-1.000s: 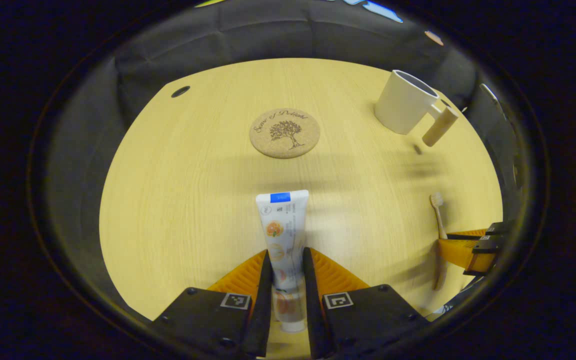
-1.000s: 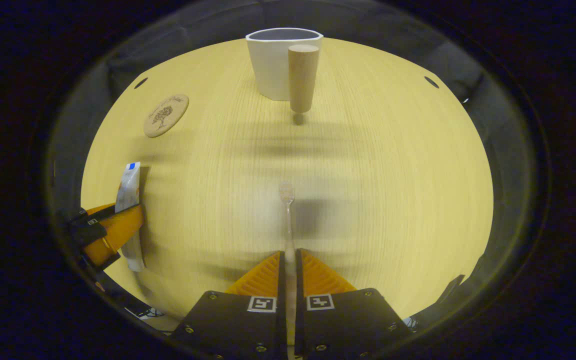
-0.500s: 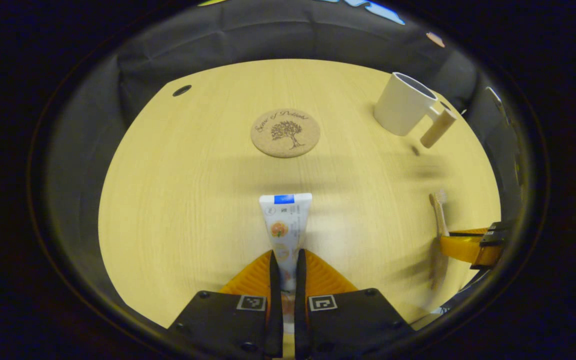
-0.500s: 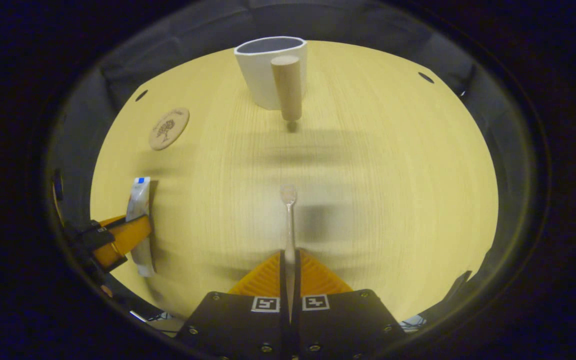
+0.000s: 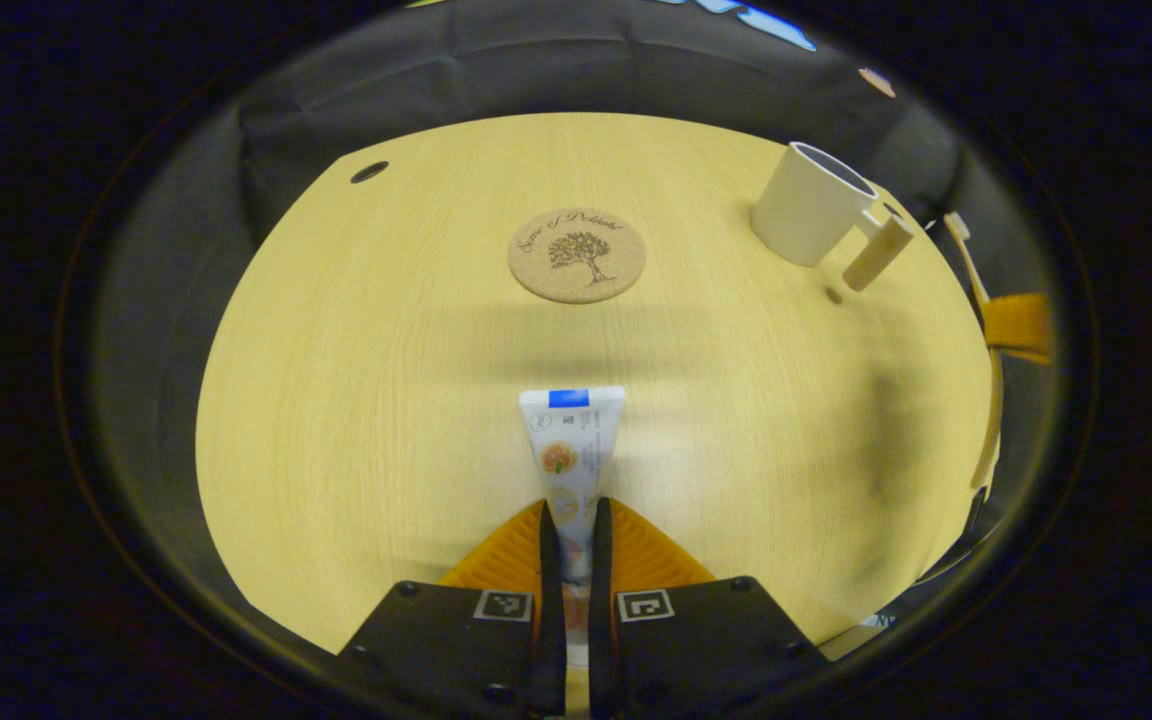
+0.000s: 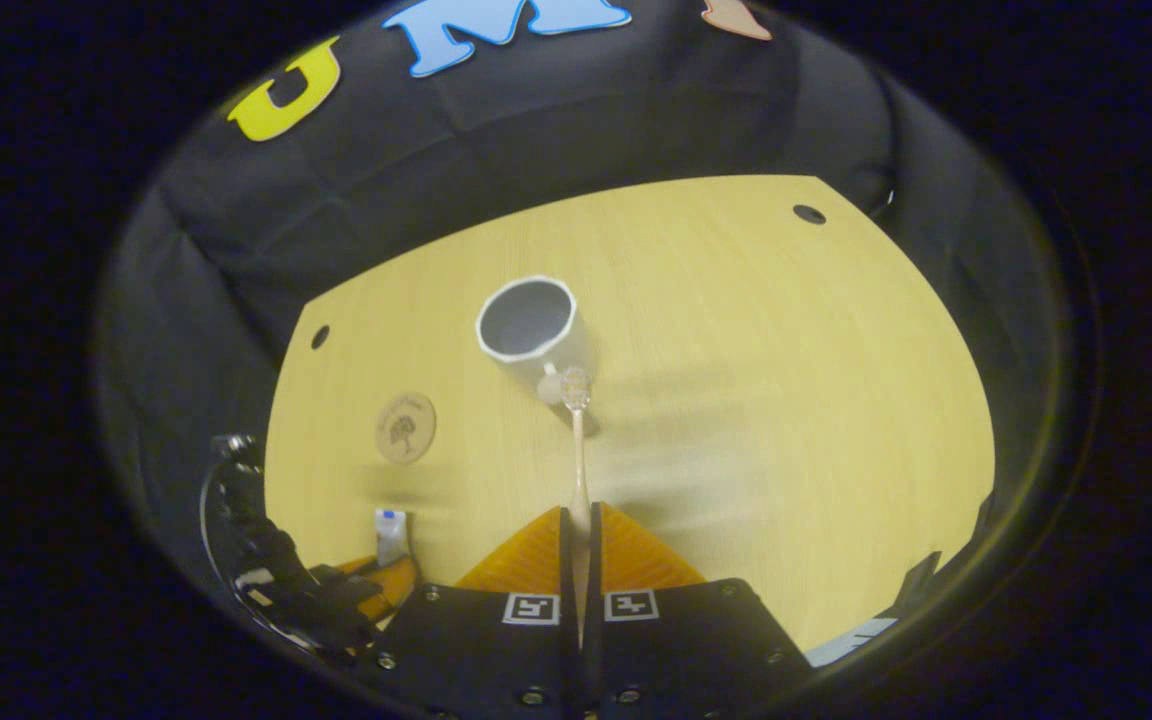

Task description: Put the toothbrush and toothpaste on the desktop into the cup, then pick up the cup and place it on the coaster on the desktop.

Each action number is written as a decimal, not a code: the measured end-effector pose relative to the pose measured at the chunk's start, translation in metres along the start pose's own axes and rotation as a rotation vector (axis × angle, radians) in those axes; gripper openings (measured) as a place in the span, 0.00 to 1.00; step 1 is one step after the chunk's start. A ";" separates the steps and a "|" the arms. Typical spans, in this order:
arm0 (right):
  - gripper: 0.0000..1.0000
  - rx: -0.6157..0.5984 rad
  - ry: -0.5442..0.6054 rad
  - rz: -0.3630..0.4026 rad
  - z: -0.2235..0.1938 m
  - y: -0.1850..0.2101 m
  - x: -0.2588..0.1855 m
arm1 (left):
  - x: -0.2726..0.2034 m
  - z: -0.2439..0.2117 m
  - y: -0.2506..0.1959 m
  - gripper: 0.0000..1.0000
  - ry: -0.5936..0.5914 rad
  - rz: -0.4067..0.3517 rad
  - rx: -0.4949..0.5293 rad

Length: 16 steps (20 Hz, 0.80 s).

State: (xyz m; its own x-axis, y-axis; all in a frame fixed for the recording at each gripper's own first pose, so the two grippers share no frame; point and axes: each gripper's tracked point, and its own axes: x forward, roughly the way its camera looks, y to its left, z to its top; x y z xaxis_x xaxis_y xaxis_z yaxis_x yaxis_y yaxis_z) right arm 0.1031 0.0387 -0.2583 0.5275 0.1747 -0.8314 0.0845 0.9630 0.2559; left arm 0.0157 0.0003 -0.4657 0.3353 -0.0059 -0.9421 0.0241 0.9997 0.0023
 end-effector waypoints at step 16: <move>0.02 0.156 -0.208 0.055 0.166 0.026 0.048 | -0.003 -0.002 0.001 0.17 0.002 -0.008 -0.019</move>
State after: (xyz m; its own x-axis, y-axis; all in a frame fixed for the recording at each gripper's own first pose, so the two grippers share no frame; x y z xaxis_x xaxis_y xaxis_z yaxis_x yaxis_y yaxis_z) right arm 0.2709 0.0375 -0.2094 0.6956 0.1642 -0.6994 0.1718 0.9073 0.3839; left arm 0.0129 0.0015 -0.4634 0.3333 -0.0134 -0.9427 0.0087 0.9999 -0.0111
